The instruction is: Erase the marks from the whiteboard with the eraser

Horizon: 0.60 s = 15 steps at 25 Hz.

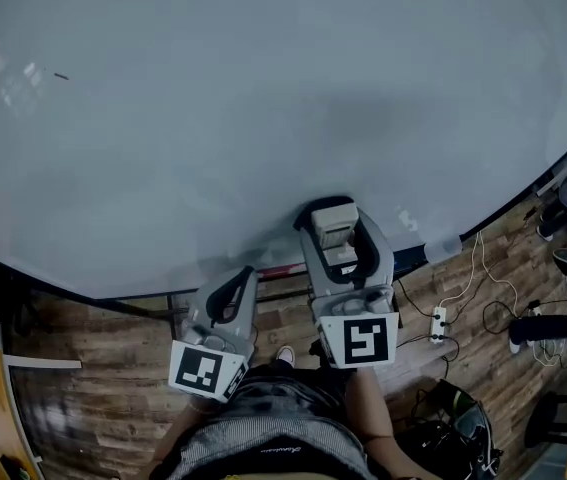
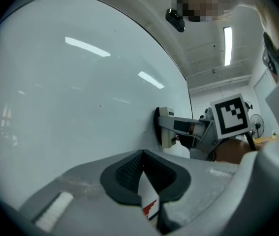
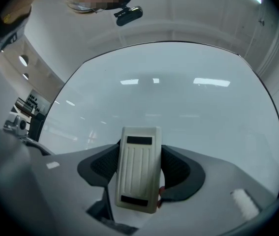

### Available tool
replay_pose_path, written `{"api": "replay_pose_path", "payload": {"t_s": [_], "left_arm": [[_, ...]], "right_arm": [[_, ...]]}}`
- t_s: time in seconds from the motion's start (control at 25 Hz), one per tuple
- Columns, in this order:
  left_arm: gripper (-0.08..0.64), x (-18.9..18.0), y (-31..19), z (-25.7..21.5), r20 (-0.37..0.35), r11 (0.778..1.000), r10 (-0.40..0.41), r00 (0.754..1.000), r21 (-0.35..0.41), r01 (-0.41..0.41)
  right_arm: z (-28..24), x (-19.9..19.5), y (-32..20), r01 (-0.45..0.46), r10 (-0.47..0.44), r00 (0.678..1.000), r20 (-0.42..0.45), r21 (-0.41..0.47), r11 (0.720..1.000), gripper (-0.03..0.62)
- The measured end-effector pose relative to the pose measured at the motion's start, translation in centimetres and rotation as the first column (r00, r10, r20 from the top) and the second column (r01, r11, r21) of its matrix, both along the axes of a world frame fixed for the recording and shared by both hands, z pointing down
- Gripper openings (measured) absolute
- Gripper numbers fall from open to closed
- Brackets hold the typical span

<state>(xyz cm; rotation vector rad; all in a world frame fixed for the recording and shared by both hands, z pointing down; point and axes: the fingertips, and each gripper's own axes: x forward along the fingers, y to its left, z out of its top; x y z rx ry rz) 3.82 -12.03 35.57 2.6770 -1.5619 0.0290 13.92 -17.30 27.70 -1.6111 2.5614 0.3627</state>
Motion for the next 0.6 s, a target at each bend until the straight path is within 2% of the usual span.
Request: {"api": "replay_pose_path", "payload": {"t_s": [0.4, 0.6], "left_arm": [[-0.002, 0.6, 0.9, 0.3, -0.001, 0.999, -0.053, 0.999, -0.011, 0.053], [-0.002, 0.6, 1.4, 1.0, -0.004, 0.997, -0.077, 0.997, -0.024, 0.077]], "right_arm": [[0.6, 7.7, -1.6, -0.106, 0.108, 0.992, 0.068, -0.023, 0.994, 0.267], [1.1, 9.4, -2.0, -0.112, 0.115, 0.989, 0.091, -0.034, 0.993, 0.267]]}}
